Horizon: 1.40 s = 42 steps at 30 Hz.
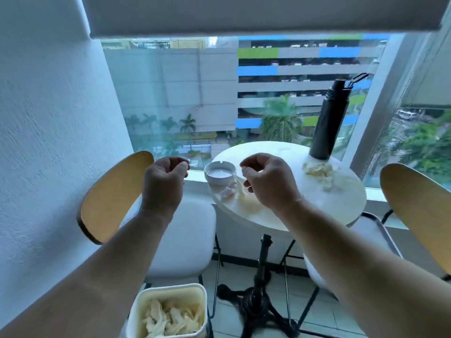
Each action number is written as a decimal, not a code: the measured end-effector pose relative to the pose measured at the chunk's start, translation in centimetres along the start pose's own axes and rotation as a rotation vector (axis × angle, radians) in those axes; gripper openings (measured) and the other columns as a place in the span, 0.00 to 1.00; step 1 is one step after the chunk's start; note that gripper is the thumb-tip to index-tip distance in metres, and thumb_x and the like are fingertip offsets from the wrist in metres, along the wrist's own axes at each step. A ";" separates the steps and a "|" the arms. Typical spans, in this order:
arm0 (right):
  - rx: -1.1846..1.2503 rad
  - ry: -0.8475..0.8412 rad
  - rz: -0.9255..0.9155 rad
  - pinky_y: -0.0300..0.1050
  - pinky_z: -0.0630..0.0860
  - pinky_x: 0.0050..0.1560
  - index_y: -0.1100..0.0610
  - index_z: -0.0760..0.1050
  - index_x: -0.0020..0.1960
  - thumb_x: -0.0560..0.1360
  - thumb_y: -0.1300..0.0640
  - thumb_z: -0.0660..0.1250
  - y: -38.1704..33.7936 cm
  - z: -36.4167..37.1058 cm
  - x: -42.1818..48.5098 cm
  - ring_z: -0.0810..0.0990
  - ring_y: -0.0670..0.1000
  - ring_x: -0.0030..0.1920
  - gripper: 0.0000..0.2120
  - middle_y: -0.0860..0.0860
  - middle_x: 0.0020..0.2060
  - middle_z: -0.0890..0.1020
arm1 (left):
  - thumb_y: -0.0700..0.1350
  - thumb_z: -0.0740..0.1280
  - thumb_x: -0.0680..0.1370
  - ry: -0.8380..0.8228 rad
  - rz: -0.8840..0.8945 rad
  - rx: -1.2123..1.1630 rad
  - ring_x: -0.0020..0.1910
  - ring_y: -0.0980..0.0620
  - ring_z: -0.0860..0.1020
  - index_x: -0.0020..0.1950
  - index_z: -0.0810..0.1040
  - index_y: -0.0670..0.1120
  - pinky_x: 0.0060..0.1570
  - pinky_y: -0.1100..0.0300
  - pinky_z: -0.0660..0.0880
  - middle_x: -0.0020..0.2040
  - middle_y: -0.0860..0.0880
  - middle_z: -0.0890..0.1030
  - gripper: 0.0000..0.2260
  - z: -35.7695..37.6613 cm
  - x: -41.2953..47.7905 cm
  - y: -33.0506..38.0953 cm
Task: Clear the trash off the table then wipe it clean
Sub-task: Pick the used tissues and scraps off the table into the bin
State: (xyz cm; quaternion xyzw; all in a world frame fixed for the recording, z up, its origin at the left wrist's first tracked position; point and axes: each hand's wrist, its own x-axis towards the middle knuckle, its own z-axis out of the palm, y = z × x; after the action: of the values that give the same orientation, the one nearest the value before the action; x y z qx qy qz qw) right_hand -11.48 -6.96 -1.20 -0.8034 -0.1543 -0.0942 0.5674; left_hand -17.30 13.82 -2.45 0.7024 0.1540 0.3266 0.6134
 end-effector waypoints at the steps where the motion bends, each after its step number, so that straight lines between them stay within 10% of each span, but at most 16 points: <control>1: -0.014 0.015 -0.005 0.60 0.85 0.46 0.52 0.84 0.43 0.77 0.60 0.70 0.3 -0.7 0.1 0.86 0.51 0.34 0.06 0.49 0.33 0.86 | 0.48 0.69 0.74 -0.018 -0.002 -0.015 0.41 0.49 0.82 0.43 0.86 0.49 0.47 0.49 0.81 0.42 0.45 0.87 0.07 1.2 0.1 0.1; 19: -0.113 0.178 0.022 0.50 0.84 0.43 0.51 0.85 0.45 0.77 0.60 0.72 11.6 -17.4 8.8 0.86 0.52 0.38 0.06 0.47 0.36 0.86 | 0.38 0.71 0.79 -0.352 0.056 0.028 0.43 0.48 0.84 0.46 0.86 0.44 0.44 0.53 0.84 0.44 0.42 0.87 0.05 21.3 0.9 0.6; 31: -0.299 -0.095 0.206 0.38 0.75 0.37 0.45 0.82 0.64 0.74 0.64 0.62 15.8 -17.9 13.6 0.82 0.49 0.45 0.24 0.45 0.56 0.81 | 0.51 0.77 0.69 -1.043 0.295 1.048 0.63 0.61 0.76 0.65 0.82 0.60 0.66 0.63 0.73 0.66 0.63 0.77 0.24 19.4 1.3 1.0; 36: -0.819 -0.334 0.186 0.50 0.75 0.67 0.41 0.74 0.74 0.71 0.61 0.61 16.4 -17.1 14.8 0.74 0.57 0.67 0.33 0.47 0.66 0.73 | 0.50 0.72 0.72 -0.901 0.278 1.080 0.57 0.53 0.80 0.58 0.81 0.59 0.56 0.59 0.78 0.58 0.57 0.80 0.15 20.3 1.1 -0.6; 42: -0.945 -0.295 0.135 0.41 0.75 0.55 0.47 0.83 0.62 0.75 0.63 0.66 17.3 -16.5 15.4 0.81 0.54 0.54 0.20 0.51 0.54 0.85 | 0.38 0.68 0.70 -0.725 0.246 0.883 0.47 0.49 0.81 0.45 0.81 0.56 0.46 0.58 0.79 0.46 0.53 0.83 0.12 20.2 1.9 -1.8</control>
State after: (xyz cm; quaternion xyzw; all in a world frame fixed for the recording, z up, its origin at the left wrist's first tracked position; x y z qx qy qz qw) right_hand 9.39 -25.65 -5.83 -0.9855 -0.1211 -0.0021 0.1185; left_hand -2.44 0.00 -4.37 0.9711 -0.0268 0.0392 0.2338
